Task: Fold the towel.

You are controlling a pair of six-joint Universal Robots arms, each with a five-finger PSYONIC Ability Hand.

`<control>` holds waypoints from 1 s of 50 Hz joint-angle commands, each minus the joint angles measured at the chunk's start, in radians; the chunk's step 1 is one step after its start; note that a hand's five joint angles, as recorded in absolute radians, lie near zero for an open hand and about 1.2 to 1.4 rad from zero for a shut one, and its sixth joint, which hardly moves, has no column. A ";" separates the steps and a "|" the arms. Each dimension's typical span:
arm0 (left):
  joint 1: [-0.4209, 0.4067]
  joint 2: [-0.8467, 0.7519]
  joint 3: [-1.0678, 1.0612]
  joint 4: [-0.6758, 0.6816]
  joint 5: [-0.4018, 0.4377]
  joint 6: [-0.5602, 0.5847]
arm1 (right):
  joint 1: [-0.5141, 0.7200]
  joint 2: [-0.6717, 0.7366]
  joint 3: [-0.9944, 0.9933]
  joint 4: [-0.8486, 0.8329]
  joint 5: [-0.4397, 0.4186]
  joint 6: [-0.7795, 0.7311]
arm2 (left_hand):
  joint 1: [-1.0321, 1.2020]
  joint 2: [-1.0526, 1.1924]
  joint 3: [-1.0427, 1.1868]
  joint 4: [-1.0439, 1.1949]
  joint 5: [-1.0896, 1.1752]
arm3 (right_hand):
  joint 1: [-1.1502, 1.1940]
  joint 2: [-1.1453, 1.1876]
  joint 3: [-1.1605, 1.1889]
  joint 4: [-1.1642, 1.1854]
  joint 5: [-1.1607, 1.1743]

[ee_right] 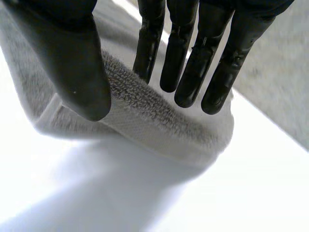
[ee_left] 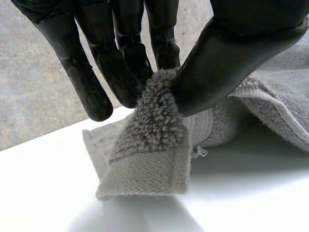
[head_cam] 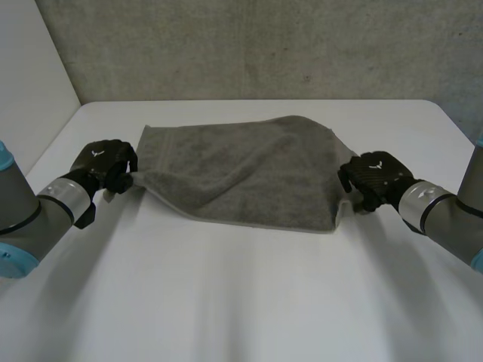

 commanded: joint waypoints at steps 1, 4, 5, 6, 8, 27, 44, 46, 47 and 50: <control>0.001 0.002 0.000 -0.002 0.000 -0.008 | 0.003 -0.003 -0.017 0.065 0.087 0.002 | 0.142 0.083 0.056 0.036 0.103 | -0.038 -0.051 -0.047 -0.049 -0.027; 0.001 0.004 0.000 -0.002 -0.002 -0.008 | 0.005 -0.003 -0.013 0.065 0.090 0.002 | 0.142 0.083 0.056 0.036 0.103 | -0.044 -0.057 -0.053 -0.055 -0.032; 0.003 0.004 -0.001 -0.002 -0.002 -0.010 | 0.005 -0.004 -0.008 0.067 0.087 0.002 | 0.142 0.083 0.056 0.036 0.103 | -0.044 -0.057 -0.053 -0.055 -0.032; 0.006 0.005 -0.003 -0.005 -0.002 -0.010 | 0.005 -0.004 -0.008 0.067 0.087 0.002 | 0.142 0.083 0.056 0.036 0.103 | -0.044 -0.057 -0.053 -0.055 -0.032; 0.007 0.005 -0.003 -0.008 -0.002 -0.010 | 0.008 -0.012 -0.002 0.065 0.087 0.002 | 0.142 0.083 0.056 0.036 0.103 | -0.056 -0.068 -0.064 -0.067 -0.044; 0.016 0.013 -0.026 -0.004 0.000 -0.008 | 0.015 -0.023 0.067 0.044 0.106 0.002 | 0.142 0.083 0.056 0.036 0.103 | -0.247 -0.259 -0.255 -0.258 -0.235; 0.021 0.013 -0.029 -0.004 0.000 -0.007 | 0.005 0.008 0.082 -0.010 0.130 -0.024 | 0.142 0.083 0.056 0.036 0.103 | -0.241 -0.253 -0.249 -0.252 -0.229; 0.023 0.011 -0.029 -0.004 0.000 -0.007 | 0.003 0.017 0.081 -0.014 0.138 -0.027 | 0.142 0.083 0.056 0.036 0.103 | -0.223 -0.236 -0.232 -0.234 -0.212; 0.023 0.011 -0.029 -0.004 0.000 -0.007 | 0.003 0.017 0.081 -0.014 0.138 -0.027 | 0.142 0.083 0.056 0.036 0.103 | -0.223 -0.236 -0.232 -0.234 -0.212; 0.023 0.011 -0.029 -0.004 0.000 -0.007 | 0.003 0.042 0.072 -0.020 0.146 -0.028 | 0.142 0.083 0.056 0.036 0.103 | -0.209 -0.221 -0.217 -0.219 -0.197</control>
